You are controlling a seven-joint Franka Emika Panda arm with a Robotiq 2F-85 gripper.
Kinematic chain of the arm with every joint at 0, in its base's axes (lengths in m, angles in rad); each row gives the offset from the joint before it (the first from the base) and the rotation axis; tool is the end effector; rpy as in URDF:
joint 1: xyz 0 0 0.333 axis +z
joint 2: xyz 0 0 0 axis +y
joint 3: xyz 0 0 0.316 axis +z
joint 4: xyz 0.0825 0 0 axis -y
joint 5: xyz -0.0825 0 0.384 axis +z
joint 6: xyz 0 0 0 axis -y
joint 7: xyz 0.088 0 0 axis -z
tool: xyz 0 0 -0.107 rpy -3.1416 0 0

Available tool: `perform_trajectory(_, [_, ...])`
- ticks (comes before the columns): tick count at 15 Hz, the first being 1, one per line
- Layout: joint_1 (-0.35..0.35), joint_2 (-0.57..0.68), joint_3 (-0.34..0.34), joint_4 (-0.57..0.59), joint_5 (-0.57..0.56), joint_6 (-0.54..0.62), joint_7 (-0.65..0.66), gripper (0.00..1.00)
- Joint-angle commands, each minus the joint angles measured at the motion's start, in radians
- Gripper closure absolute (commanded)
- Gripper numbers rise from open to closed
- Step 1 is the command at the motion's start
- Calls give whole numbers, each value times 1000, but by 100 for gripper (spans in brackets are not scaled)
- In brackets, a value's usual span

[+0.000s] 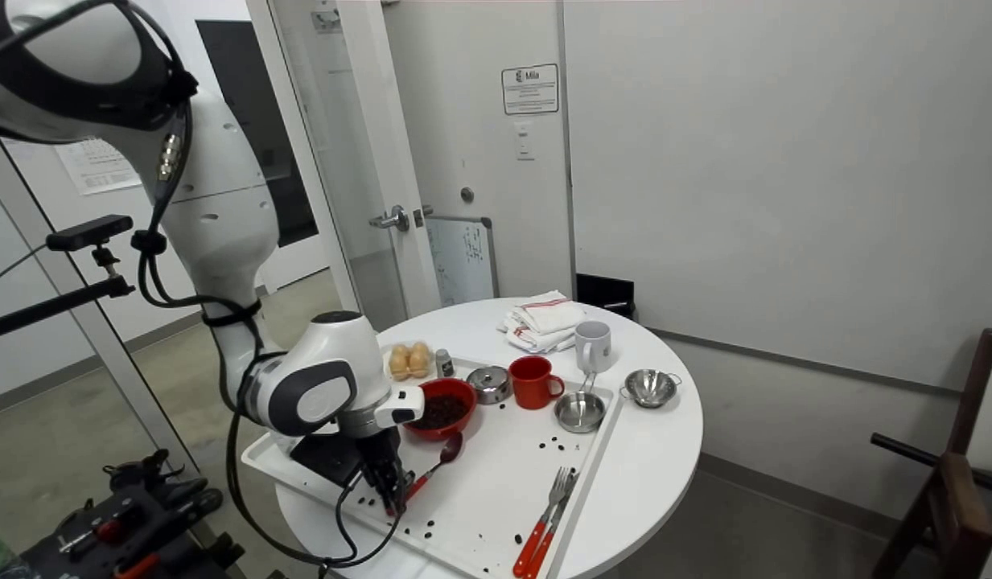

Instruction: Use the spoon to stir the contents of the red bowl

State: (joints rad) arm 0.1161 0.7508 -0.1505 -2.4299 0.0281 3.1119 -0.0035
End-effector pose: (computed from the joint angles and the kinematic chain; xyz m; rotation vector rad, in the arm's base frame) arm 0.4258 -0.0329 0.0124 3.0374 -0.0337 -0.0935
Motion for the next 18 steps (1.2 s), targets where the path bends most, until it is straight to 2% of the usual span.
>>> perform_trajectory(1, [-97, -87, 39, -47, -32, -7, -39, 90])
perform_trajectory(4, [-201, -143, 93, -61, -25, -12, -65, 90])
perform_trajectory(6, [-229, -172, 103, -54, -18, -40, -62, 90])
perform_trajectory(8, [-187, -197, 59, -23, -23, -131, -44, 91])
perform_trajectory(11, [-52, -236, -42, 45, -60, -354, 11, 91])
perform_trajectory(12, [-31, -246, -55, 72, -96, -422, 47, 91])
perform_trajectory(14, [18, -270, -67, 128, -146, -542, 118, 91])
perform_trajectory(18, [94, -302, -46, 232, -242, -719, 286, 91])
